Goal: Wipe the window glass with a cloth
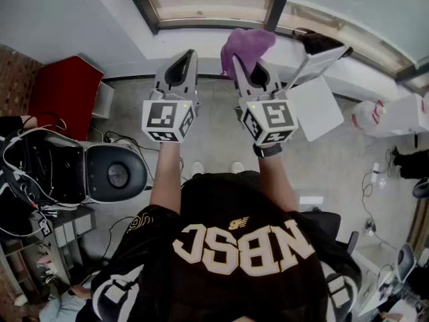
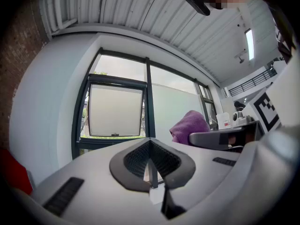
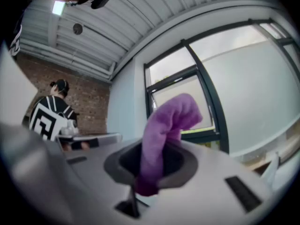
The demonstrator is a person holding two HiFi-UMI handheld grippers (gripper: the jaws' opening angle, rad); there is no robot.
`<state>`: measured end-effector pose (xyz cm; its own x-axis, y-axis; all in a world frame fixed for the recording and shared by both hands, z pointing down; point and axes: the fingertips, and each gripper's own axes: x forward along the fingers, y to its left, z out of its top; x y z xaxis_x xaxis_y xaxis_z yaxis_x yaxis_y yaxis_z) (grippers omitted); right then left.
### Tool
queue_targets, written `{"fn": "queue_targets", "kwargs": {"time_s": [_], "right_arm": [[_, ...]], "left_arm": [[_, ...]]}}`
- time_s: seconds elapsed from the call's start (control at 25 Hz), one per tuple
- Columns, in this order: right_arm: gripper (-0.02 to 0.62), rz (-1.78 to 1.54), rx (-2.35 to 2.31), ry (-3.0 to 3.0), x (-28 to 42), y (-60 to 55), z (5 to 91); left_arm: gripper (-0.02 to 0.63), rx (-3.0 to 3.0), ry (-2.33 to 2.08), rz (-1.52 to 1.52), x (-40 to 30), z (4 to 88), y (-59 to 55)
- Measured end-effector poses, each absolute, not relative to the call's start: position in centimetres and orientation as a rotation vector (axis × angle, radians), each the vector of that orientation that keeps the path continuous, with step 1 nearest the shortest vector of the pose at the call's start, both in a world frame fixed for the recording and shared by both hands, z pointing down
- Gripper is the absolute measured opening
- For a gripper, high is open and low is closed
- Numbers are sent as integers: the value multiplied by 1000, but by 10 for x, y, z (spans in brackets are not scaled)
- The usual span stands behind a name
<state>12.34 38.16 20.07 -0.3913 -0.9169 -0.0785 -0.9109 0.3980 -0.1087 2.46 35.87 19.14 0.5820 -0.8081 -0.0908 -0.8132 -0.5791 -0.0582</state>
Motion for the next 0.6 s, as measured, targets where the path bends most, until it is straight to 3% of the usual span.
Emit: {"fn": "queue_targets", "kwargs": {"time_s": [0.36,0.6], "right_arm": [[74,-98,-1549,2607,170,400,213],[74,-179,-1479,2665,154,396,227]], "left_arm": [[18,-2707,1339,101,92,198,396],[18,-2658,1534,86,50,210,388]]}}
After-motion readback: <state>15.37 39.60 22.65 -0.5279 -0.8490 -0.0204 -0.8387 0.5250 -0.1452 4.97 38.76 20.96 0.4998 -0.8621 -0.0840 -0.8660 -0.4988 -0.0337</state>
